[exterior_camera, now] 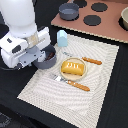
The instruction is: Interact with the objects in diverse but meaningful ways.
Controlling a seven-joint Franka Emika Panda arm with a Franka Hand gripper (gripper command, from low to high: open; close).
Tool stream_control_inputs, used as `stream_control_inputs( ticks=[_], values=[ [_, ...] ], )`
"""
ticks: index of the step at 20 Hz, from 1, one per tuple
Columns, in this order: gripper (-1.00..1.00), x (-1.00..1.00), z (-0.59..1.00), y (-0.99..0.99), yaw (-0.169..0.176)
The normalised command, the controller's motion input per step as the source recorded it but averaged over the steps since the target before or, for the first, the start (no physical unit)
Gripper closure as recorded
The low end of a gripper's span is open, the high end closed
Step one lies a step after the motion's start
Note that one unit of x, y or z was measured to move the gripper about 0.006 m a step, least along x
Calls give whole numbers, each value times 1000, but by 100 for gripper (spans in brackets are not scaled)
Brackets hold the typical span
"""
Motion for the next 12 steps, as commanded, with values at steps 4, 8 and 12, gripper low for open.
stream_control_inputs(
  ticks=[4, 8, 12],
  values=[
    [-100, -79, 1000, -71, -16],
    [-100, -51, 748, -6, -3],
    [-100, 58, 52, -69, 0]
  ],
)
